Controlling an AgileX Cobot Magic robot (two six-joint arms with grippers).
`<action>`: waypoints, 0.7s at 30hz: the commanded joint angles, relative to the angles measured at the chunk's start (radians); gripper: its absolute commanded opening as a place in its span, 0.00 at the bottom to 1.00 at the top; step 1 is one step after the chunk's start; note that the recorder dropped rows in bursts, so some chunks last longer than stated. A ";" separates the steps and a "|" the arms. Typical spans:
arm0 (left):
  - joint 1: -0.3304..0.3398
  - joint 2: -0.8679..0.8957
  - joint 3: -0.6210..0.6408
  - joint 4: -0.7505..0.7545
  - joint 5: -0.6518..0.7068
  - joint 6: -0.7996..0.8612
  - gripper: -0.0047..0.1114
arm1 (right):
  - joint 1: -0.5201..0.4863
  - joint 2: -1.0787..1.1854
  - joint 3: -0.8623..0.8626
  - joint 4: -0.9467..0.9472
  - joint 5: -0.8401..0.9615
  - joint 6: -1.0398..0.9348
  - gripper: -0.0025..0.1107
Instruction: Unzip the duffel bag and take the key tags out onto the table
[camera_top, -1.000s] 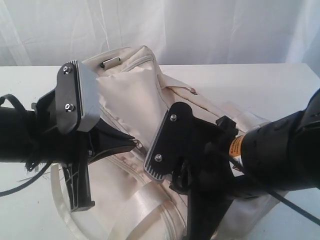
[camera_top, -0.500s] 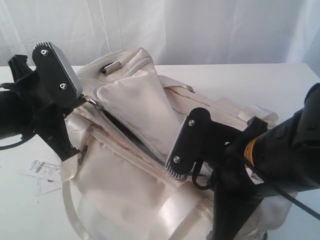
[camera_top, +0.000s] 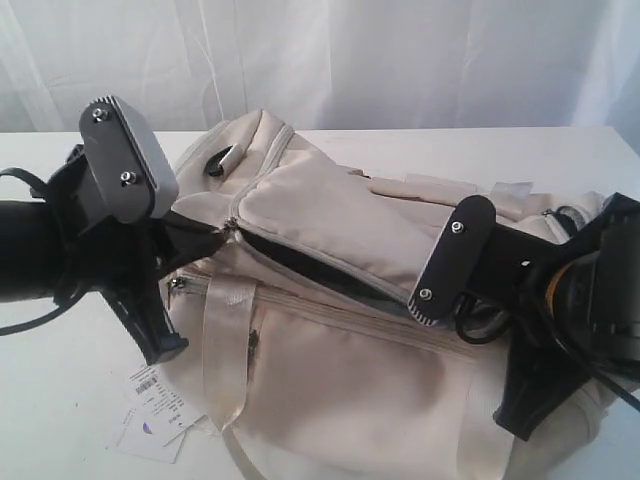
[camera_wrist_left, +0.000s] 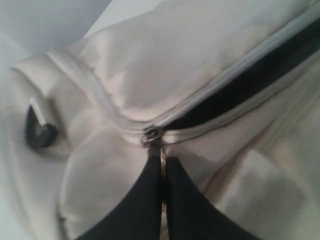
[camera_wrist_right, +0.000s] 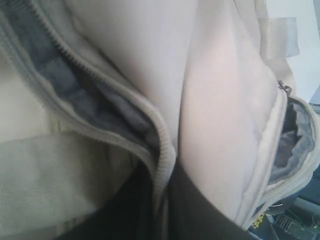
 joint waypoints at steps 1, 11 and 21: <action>0.003 -0.009 0.002 -0.031 0.173 -0.082 0.04 | -0.009 -0.031 0.006 0.011 0.014 0.015 0.23; 0.003 -0.071 0.001 0.089 0.288 -0.324 0.04 | -0.007 -0.162 -0.095 0.188 -0.099 0.015 0.62; 0.003 -0.092 -0.168 0.933 0.739 -1.143 0.04 | -0.003 -0.083 -0.153 0.812 -0.442 -0.493 0.62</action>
